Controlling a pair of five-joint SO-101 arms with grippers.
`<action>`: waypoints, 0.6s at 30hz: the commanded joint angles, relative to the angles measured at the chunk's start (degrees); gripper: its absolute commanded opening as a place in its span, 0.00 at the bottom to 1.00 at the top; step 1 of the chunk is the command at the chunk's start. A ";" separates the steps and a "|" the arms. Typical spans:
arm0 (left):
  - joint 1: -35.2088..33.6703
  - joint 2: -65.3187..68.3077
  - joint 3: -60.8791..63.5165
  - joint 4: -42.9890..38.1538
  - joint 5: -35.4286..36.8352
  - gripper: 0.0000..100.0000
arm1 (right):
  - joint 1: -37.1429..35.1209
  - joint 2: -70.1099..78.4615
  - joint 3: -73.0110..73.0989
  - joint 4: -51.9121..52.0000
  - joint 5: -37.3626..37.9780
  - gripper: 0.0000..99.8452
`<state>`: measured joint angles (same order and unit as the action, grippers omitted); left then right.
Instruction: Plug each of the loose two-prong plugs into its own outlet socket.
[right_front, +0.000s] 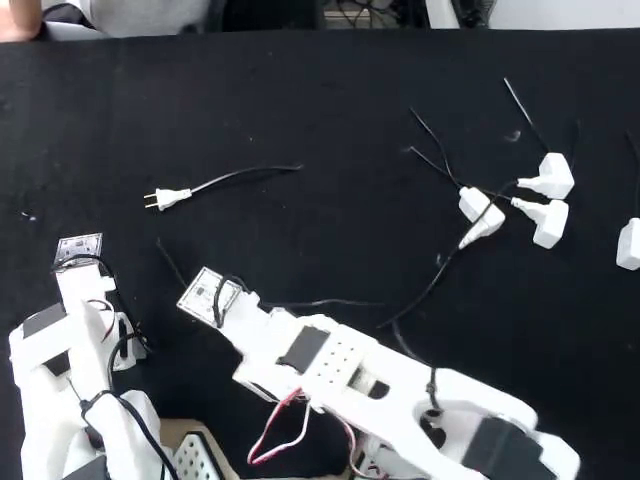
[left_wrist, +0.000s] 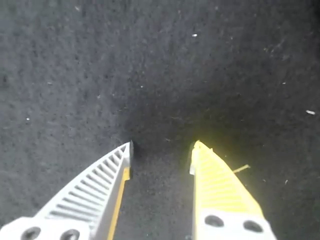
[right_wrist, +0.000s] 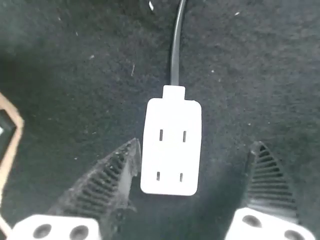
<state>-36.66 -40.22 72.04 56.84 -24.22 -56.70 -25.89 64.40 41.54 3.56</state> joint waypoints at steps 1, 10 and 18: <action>0.22 0.00 0.40 -0.88 -0.35 0.20 | 0.18 2.59 -3.12 -0.88 0.09 0.34; 0.22 0.00 0.48 -0.88 -0.35 0.20 | 7.12 0.92 -3.38 1.58 20.66 0.02; 0.31 0.00 0.48 -0.88 -0.35 0.20 | 14.77 -11.56 -2.07 8.79 47.47 0.01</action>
<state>-36.66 -40.22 72.04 56.84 -24.22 -44.84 -32.57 64.13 47.34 41.01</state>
